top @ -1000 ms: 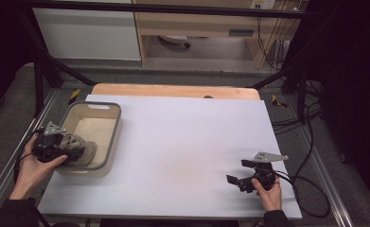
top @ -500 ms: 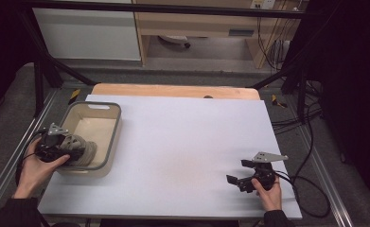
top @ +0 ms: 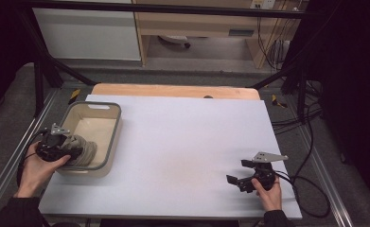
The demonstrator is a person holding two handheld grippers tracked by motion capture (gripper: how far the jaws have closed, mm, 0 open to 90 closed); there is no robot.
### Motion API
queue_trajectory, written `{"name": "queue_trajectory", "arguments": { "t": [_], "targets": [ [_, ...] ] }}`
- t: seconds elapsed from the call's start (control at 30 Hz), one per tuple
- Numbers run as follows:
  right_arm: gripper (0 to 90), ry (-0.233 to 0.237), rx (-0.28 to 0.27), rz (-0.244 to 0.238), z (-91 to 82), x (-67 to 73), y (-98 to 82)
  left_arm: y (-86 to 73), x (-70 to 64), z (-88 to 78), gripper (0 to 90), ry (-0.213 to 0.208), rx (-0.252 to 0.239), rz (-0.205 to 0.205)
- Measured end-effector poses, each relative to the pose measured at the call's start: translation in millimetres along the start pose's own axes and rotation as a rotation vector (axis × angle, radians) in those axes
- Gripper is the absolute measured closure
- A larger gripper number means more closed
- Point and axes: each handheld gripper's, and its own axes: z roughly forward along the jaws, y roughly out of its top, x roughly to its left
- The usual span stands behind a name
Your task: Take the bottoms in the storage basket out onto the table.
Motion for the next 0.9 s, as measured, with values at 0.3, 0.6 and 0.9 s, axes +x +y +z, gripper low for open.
{"name": "queue_trajectory", "arguments": {
  "t": [0.3,0.6,0.9],
  "targets": [
    [0.5,0.001,-0.001,0.000,-0.2,0.0,0.1,2.8,-3.9,-0.9,51.1,0.018,0.023,0.001],
    [0.6,0.003,-0.001,-0.002,-0.2,-0.1,0.0,3.2,-5.8,-2.7,58.2,0.033,0.025,-0.005],
    [0.5,0.005,-0.003,-0.004,-0.3,-0.1,0.0,3.5,-6.0,-5.3,61.8,0.032,0.016,-0.021]
  ]
}}
